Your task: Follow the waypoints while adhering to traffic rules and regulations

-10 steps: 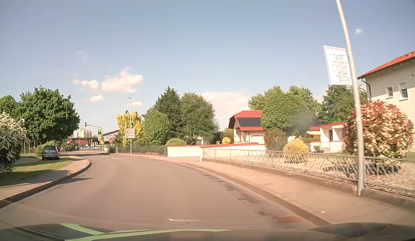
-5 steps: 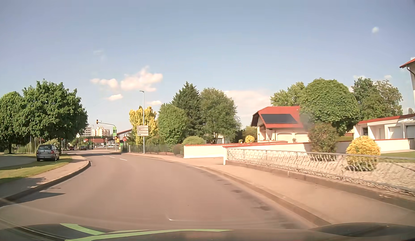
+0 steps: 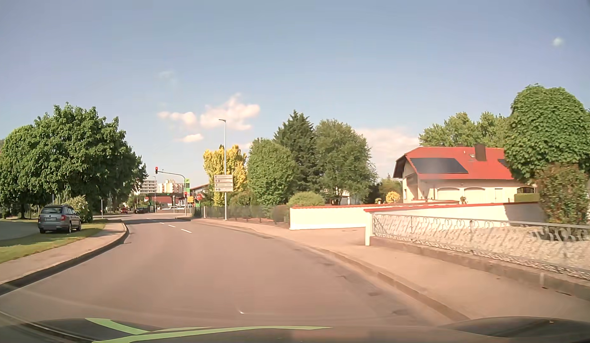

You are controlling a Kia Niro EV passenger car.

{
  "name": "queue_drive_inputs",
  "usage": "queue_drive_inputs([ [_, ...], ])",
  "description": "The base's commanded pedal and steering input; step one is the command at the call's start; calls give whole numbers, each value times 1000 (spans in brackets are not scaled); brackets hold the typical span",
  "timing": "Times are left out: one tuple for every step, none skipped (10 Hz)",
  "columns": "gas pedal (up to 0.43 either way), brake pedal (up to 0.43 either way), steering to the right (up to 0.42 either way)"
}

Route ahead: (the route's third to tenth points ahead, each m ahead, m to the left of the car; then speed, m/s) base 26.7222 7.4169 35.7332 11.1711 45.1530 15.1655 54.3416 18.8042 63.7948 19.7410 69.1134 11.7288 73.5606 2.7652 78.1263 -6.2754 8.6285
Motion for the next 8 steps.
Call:
queue_drive_inputs([
  [47, 0, -84],
  [47, 0, -84],
  [47, 0, -84],
  [47, 0, -84],
  [47, 0, -84],
  [47, 0, -84],
  [47, 0, -84],
  [47, 0, -85],
])
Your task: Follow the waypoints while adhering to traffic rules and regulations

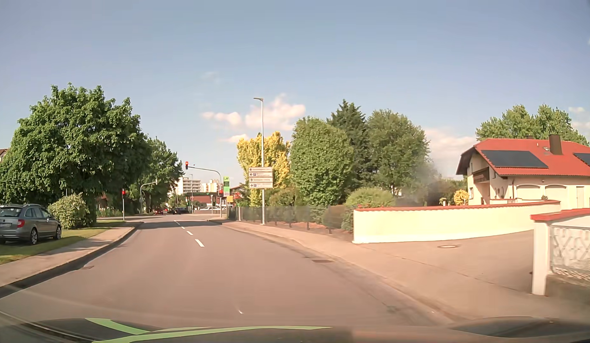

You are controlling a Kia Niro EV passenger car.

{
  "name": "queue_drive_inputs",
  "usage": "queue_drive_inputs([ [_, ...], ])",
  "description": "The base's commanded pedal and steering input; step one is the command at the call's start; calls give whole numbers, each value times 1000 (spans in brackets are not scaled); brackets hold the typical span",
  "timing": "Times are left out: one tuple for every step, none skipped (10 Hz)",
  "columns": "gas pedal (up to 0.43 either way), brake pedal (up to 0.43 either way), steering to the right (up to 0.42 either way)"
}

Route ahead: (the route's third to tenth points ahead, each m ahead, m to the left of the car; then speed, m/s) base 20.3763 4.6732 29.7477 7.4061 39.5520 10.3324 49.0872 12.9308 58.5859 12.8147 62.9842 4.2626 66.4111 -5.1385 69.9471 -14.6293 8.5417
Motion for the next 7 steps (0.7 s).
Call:
queue_drive_inputs([
  [47, 0, -85],
  [47, 0, -85],
  [39, 0, -85],
  [0, 0, -86],
  [0, 0, -86],
  [0, 0, -86],
  [0, 0, -86],
])
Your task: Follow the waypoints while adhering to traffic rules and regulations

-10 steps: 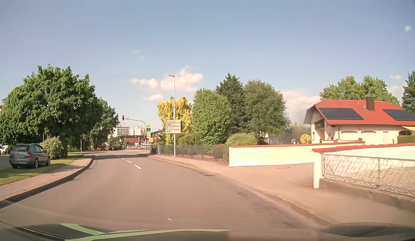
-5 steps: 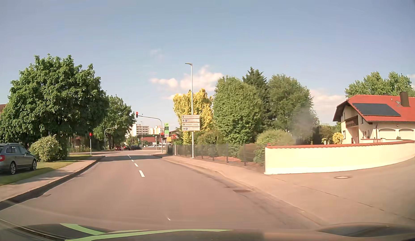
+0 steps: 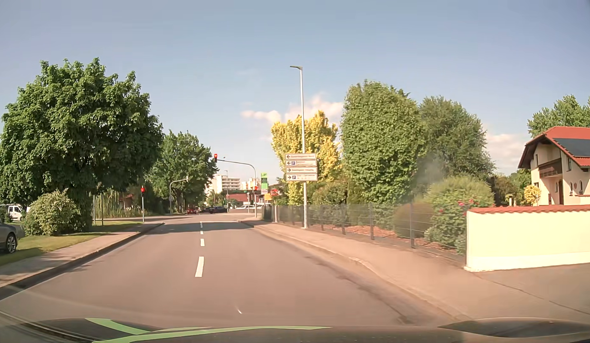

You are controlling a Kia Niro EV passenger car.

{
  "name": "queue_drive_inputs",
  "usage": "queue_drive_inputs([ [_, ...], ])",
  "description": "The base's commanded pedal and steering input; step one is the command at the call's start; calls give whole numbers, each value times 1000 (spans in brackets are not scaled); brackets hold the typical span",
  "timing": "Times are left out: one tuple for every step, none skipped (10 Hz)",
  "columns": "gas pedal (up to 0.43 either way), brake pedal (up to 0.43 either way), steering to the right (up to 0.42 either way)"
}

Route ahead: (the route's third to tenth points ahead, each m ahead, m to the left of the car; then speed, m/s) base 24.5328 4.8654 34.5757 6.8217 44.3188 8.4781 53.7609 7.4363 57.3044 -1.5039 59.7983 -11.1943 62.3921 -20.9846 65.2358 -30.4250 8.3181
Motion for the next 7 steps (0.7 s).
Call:
queue_drive_inputs([
  [0, 0, -86],
  [0, 0, -84],
  [0, 0, -84],
  [0, 0, -82],
  [0, 0, -80],
  [0, 0, -76],
  [0, 0, -71],
])
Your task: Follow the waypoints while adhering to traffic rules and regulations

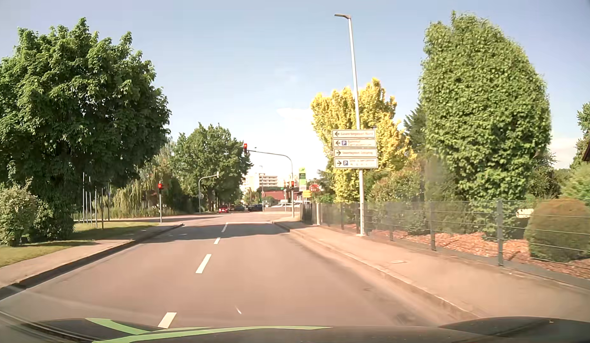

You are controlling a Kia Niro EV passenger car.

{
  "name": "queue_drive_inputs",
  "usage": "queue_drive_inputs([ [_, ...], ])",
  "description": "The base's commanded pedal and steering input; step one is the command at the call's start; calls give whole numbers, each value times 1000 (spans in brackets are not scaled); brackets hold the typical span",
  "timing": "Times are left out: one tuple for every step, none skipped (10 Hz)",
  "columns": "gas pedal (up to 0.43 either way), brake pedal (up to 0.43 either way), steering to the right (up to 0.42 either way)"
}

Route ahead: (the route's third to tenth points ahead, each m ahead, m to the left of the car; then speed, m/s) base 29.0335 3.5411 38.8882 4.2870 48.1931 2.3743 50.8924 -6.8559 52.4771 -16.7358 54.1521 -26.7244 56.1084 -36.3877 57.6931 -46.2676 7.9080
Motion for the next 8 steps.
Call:
queue_drive_inputs([
  [0, 0, -69],
  [0, 0, -66],
  [0, 0, -62],
  [0, 0, -60],
  [0, 6, -59],
  [0, 30, -56],
  [0, 49, -51],
  [0, 73, -44],
])
